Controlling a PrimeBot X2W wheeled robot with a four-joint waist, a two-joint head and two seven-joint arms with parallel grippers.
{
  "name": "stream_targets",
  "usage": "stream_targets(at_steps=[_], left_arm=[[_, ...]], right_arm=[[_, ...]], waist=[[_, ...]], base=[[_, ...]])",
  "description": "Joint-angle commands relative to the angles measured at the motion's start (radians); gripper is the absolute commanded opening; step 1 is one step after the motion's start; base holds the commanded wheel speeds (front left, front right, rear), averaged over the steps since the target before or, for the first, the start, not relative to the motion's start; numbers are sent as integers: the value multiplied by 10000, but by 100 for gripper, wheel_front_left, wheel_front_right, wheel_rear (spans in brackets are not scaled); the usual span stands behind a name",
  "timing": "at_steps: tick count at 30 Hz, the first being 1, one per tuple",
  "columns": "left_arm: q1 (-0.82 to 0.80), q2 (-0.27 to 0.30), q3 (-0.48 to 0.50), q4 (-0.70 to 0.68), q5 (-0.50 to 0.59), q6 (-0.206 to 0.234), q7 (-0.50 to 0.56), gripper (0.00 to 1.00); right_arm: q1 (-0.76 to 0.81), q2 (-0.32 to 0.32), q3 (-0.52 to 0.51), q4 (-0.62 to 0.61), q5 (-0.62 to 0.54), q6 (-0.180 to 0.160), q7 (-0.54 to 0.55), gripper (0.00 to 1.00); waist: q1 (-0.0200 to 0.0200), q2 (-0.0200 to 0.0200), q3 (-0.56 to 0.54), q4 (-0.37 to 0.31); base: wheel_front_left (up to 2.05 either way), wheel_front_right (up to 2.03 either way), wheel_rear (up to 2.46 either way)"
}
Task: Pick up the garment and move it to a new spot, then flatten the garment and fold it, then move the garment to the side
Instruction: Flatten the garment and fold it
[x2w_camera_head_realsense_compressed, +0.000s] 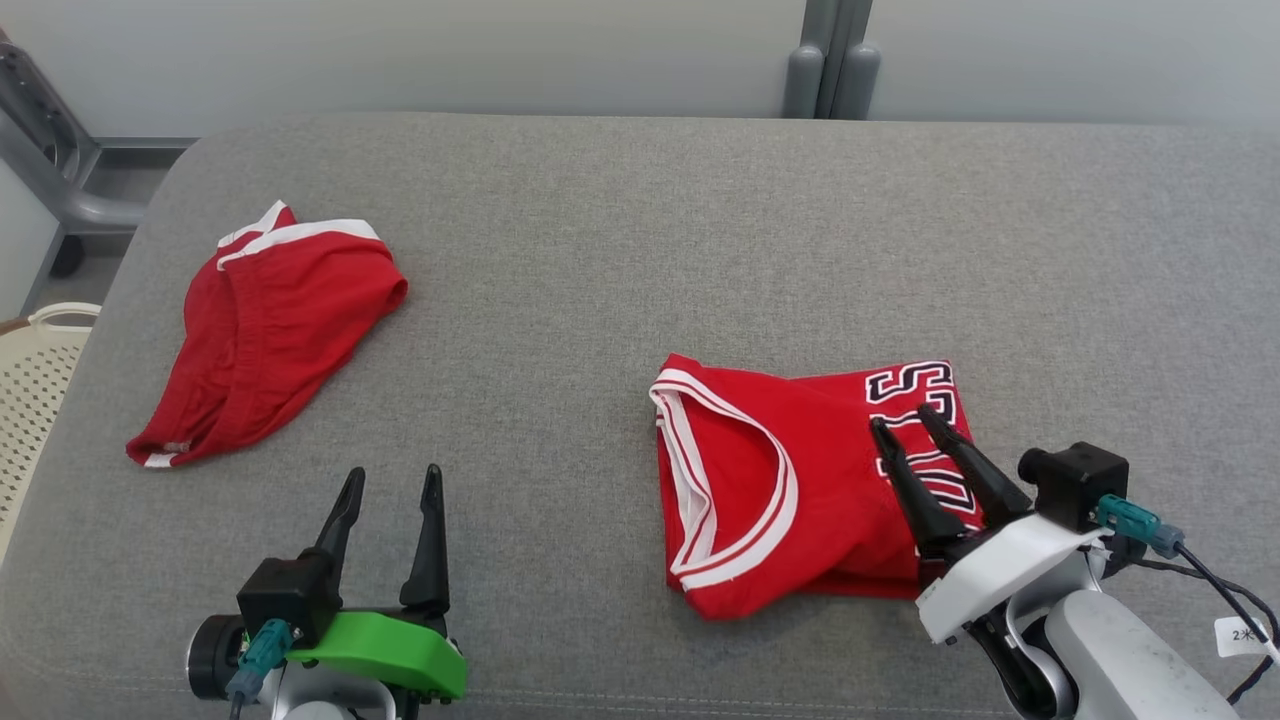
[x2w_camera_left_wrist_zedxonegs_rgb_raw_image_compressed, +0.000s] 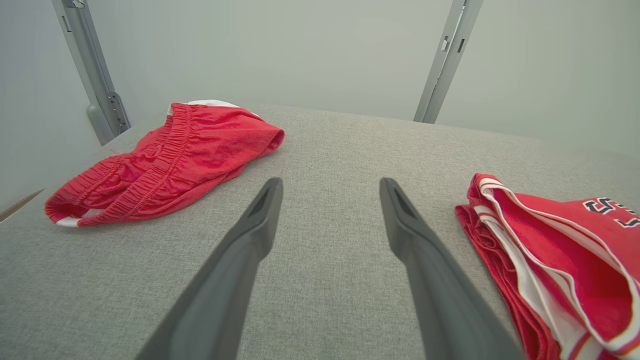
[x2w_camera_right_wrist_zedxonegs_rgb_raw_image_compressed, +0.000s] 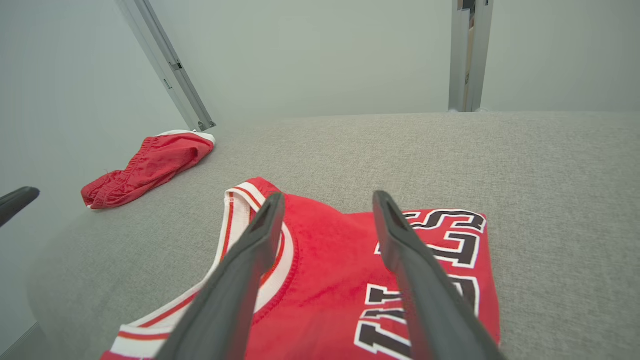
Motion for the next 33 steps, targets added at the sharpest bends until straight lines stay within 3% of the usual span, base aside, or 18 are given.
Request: stream_targets(at_steps=[1,18,27,33], left_arm=[[18,19,40,-52,70,-14,-36,100],[-193,19,89,-26,74,-52,-36,100],[-238,19,100,17,68,-93,-36,100],[-293,19,68,62,80,-112,-36,100]], right_arm=[[86,53,-78,117,-192,-1,47,0],[-353,485,-351,2281,-1562,-1,-46,0],[-285,887,270,2753,-1509,-1,-58,0],[-160,996,1219,2609,-1208,-1,-60,0]], waist=[[0,0,34,-7],[0,0,256,56],[0,0,296,66],[0,0,305,130]], base=[[0,0,0],[0,0,0],[0,0,0],[0,0,0]])
